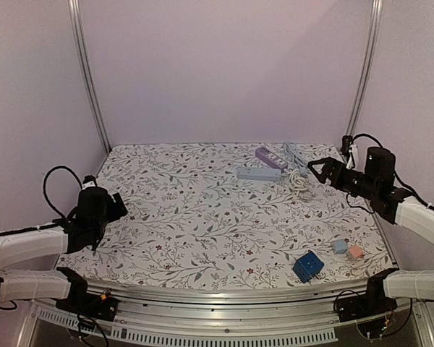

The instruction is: Insert the plug

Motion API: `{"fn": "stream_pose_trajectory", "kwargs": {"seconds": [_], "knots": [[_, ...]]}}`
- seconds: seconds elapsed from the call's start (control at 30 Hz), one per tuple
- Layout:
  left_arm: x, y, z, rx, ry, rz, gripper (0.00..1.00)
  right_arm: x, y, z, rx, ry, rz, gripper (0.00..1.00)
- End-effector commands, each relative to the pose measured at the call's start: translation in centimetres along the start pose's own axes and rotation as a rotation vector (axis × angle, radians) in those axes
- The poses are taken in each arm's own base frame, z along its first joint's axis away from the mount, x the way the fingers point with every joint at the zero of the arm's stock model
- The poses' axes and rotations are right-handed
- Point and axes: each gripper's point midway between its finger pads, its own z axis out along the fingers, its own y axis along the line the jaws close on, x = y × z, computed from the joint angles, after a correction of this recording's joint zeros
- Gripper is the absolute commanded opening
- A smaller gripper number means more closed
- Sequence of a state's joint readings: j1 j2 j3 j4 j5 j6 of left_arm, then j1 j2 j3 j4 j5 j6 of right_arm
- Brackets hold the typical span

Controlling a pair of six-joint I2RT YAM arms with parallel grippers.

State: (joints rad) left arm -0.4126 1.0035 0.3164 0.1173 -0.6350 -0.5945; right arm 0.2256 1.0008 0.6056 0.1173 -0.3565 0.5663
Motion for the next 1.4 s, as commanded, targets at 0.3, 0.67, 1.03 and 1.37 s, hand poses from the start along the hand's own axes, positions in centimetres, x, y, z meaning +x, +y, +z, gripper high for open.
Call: {"fn": "stream_pose_trajectory", "kwargs": {"seconds": [0.3, 0.67, 1.03, 1.37], "knots": [[-0.9, -2.0, -0.7, 0.021, -0.039, 0.055, 0.98, 0.9, -6.5, 6.9, 0.44, 0.153, -0.018, 0.99], [-1.0, -1.9, -0.8, 0.002, -0.047, 0.058, 0.99, 2.5, -5.9, 15.1, 0.39, 0.32, -0.054, 0.96], [-0.9, -1.5, -0.9, -0.022, -0.05, 0.058, 0.98, 1.9, -9.2, 22.2, 0.542, 0.351, -0.159, 0.98], [-0.9, -1.5, -0.9, -0.032, -0.048, 0.064, 0.98, 0.1, -11.9, 28.1, 0.568, 0.412, -0.318, 0.99]]}}
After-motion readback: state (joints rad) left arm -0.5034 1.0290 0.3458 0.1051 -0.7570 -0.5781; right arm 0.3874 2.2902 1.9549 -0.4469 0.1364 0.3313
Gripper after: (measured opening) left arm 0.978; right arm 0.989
